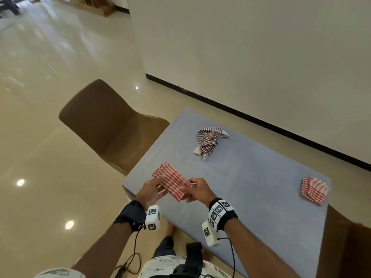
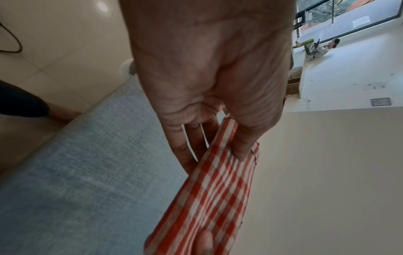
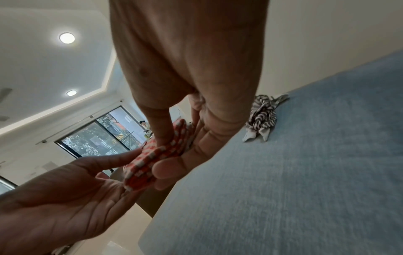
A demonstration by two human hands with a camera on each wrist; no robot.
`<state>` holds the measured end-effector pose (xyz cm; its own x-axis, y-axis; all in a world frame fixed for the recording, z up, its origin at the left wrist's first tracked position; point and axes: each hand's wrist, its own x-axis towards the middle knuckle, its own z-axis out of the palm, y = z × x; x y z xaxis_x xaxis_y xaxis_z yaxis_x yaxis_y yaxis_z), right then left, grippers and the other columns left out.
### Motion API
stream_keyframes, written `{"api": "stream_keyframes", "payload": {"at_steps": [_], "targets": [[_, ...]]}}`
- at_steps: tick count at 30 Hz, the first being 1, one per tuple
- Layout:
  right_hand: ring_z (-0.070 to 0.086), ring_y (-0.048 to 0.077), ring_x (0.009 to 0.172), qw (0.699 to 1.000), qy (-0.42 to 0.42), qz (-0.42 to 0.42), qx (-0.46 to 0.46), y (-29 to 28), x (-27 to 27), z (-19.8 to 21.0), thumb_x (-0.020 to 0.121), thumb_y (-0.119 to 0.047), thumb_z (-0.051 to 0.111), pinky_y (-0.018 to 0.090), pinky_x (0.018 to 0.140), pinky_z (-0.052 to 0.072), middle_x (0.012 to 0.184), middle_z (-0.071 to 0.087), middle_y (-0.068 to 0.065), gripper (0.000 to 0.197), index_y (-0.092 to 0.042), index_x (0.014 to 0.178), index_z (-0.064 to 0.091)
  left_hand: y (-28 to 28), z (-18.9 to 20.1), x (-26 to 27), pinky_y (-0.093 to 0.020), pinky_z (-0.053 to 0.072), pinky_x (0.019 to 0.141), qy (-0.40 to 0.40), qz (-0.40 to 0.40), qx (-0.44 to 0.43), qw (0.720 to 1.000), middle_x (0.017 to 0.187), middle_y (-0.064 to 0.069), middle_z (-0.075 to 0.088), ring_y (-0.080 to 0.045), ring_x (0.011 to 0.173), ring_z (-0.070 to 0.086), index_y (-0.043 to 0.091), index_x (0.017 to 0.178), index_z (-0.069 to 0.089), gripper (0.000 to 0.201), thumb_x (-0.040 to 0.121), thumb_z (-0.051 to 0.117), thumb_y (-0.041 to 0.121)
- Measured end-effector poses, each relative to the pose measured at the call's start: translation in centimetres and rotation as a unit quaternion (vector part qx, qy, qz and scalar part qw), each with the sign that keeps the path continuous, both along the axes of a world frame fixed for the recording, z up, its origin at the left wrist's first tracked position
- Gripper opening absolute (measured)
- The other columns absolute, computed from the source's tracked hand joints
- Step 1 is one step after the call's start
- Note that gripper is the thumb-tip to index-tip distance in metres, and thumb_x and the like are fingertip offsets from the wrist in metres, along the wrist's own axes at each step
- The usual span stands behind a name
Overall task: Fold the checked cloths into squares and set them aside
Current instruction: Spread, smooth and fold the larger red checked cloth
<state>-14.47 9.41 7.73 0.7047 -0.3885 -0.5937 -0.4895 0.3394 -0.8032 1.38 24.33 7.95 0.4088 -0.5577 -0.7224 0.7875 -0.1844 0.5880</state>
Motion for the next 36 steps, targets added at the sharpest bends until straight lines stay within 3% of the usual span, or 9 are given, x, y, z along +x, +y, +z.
{"api": "stream_keyframes", "payload": {"at_steps": [6,10,12,15,18,24,27,30,36], "targets": [[0.078,0.034,0.083,0.998,0.062,-0.012,0.000,2.3,5.8,-3.4,0.093,-0.011,0.073,0.037,0.065,0.065,0.106,0.075,0.020,0.032,0.003,0.120,0.064,2.1,-4.2,3.5,-0.054,0.053,0.103,0.001,0.115,0.090,0.989,0.134,-0.023,0.062,-0.038,0.115,0.068,0.010,0.155,0.025,0.086,0.088,0.077,0.005],[0.078,0.034,0.081,0.994,0.105,0.008,-0.005,4.2,9.0,-5.0,0.093,-0.010,0.072,0.041,0.068,0.065,0.105,0.075,0.021,0.027,0.003,0.116,0.065,2.8,-6.7,5.4,-0.043,0.061,0.079,-0.068,0.115,0.148,0.980,0.123,-0.024,0.068,-0.042,0.113,0.069,0.006,0.103,0.058,0.018,0.092,0.073,0.006],[0.078,0.036,0.081,0.992,0.122,0.004,-0.005,4.8,9.9,-5.2,0.092,-0.008,0.072,0.044,0.070,0.065,0.105,0.075,0.023,0.025,0.004,0.113,0.067,3.0,-7.5,6.1,-0.042,0.060,0.079,-0.065,0.111,0.145,0.981,0.120,-0.026,0.070,-0.044,0.115,0.067,0.008,0.089,0.062,0.011,0.094,0.070,0.004],[0.077,0.039,0.084,0.990,0.141,-0.016,-0.005,4.5,10.5,-5.2,0.092,-0.008,0.073,0.047,0.073,0.065,0.106,0.075,0.025,0.025,0.005,0.113,0.067,2.7,-7.3,7.2,-0.042,0.059,0.083,-0.037,0.039,0.107,0.993,0.121,-0.025,0.070,-0.040,0.115,0.068,0.006,0.098,0.066,0.005,0.095,0.067,0.002],[0.077,0.037,0.083,0.988,0.151,-0.017,-0.007,3.6,10.5,-5.6,0.091,-0.010,0.075,0.049,0.076,0.065,0.104,0.075,0.023,0.027,0.003,0.113,0.067,2.4,-6.8,8.2,-0.041,0.061,0.085,-0.026,-0.052,0.078,0.995,0.124,-0.015,0.071,-0.031,0.114,0.070,0.005,0.118,0.071,0.027,0.092,0.069,-0.001],[0.078,0.028,0.084,0.986,0.164,0.006,-0.007,2.6,10.8,-6.3,0.089,-0.009,0.075,0.032,0.062,0.061,0.104,0.077,0.017,0.030,-0.005,0.118,0.068,2.4,-8.1,8.8,-0.044,0.064,0.083,-0.141,-0.083,0.071,0.984,0.143,-0.012,0.054,-0.034,0.124,0.061,0.014,0.128,0.064,0.048,0.087,0.071,-0.010],[0.078,0.027,0.087,0.984,0.173,0.015,-0.033,3.5,11.8,-7.6,0.086,-0.006,0.076,0.034,0.066,0.063,0.106,0.077,0.017,0.033,-0.005,0.118,0.069,3.5,-9.2,9.3,-0.051,0.061,0.091,-0.244,-0.113,0.070,0.961,0.145,-0.003,0.052,-0.032,0.128,0.058,0.027,0.132,0.058,0.056,0.085,0.074,0.002],[0.077,0.027,0.088,0.980,0.181,0.032,-0.069,4.6,13.1,-9.2,0.083,-0.006,0.079,0.040,0.075,0.065,0.106,0.076,0.016,0.033,-0.006,0.115,0.072,4.9,-10.3,9.9,-0.038,0.055,0.099,-0.333,-0.147,0.089,0.927,0.140,0.012,0.052,-0.020,0.127,0.056,0.029,0.139,0.052,0.064,0.083,0.078,0.014],[0.074,0.026,0.097,0.970,0.201,0.083,-0.111,6.7,16.1,-11.5,0.081,-0.006,0.080,0.040,0.089,0.062,0.108,0.077,0.011,0.031,-0.008,0.112,0.074,8.5,-13.0,12.5,-0.031,0.055,0.095,-0.422,-0.183,0.172,0.871,0.138,0.002,0.060,-0.016,0.121,0.058,0.027,0.132,0.059,0.061,0.079,0.081,0.008]]}}
